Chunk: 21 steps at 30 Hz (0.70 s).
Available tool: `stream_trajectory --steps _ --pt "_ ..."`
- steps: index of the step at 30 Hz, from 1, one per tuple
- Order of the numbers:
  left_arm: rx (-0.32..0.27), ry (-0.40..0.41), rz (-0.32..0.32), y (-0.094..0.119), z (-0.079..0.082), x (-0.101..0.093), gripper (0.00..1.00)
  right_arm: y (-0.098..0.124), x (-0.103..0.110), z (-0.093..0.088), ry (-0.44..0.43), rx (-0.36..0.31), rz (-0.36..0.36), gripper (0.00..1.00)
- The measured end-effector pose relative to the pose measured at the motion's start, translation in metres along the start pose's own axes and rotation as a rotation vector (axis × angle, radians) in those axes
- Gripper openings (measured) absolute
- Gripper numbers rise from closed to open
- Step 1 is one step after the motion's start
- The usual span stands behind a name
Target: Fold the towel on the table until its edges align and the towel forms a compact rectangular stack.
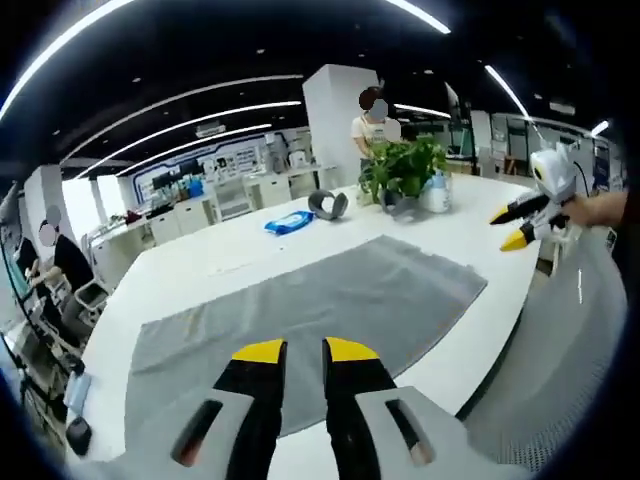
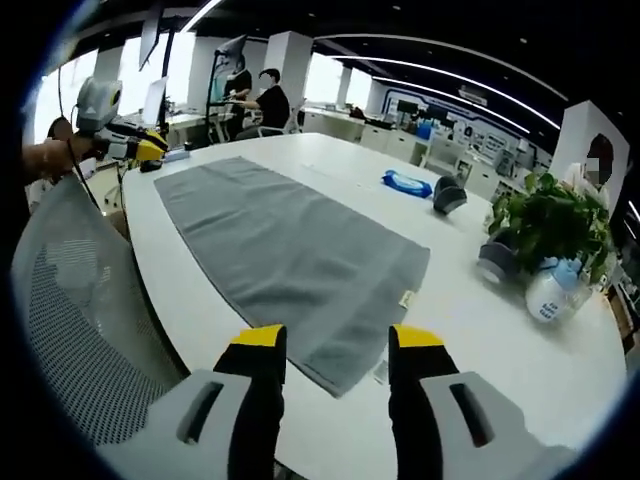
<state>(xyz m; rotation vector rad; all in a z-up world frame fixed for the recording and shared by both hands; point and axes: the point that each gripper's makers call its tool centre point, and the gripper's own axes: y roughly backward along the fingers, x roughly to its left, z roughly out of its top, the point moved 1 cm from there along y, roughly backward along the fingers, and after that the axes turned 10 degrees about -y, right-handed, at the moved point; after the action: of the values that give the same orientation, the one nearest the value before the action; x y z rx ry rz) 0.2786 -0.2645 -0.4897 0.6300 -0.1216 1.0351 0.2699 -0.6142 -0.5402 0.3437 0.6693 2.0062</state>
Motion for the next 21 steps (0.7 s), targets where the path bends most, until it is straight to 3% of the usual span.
stream_trajectory --steps 3,5,7,10,15,19,21 --pt "-0.029 0.033 -0.098 -0.020 0.015 -0.006 0.10 -0.015 -0.002 -0.011 0.077 0.099 0.065 0.21" --pt "-0.044 0.022 -0.175 -0.039 0.024 -0.016 0.09 -0.028 0.000 -0.030 0.111 0.209 0.106 0.25" --pt "-0.007 -0.002 -0.245 -0.057 0.024 -0.031 0.05 -0.042 0.002 -0.050 0.148 0.307 0.146 0.27" --pt "0.023 -0.031 -0.328 -0.080 0.020 -0.056 0.01 -0.047 -0.001 -0.077 0.192 0.434 0.149 0.22" --pt "0.088 0.019 -0.442 -0.098 0.001 -0.096 0.01 -0.048 -0.001 -0.093 0.176 0.461 0.149 0.18" --pt "0.098 0.065 -0.477 -0.107 -0.009 -0.116 0.03 -0.048 -0.004 -0.103 0.169 0.475 0.129 0.18" --pt "0.077 0.066 -0.473 -0.109 -0.010 -0.122 0.08 -0.051 -0.005 -0.098 0.154 0.443 0.115 0.17"
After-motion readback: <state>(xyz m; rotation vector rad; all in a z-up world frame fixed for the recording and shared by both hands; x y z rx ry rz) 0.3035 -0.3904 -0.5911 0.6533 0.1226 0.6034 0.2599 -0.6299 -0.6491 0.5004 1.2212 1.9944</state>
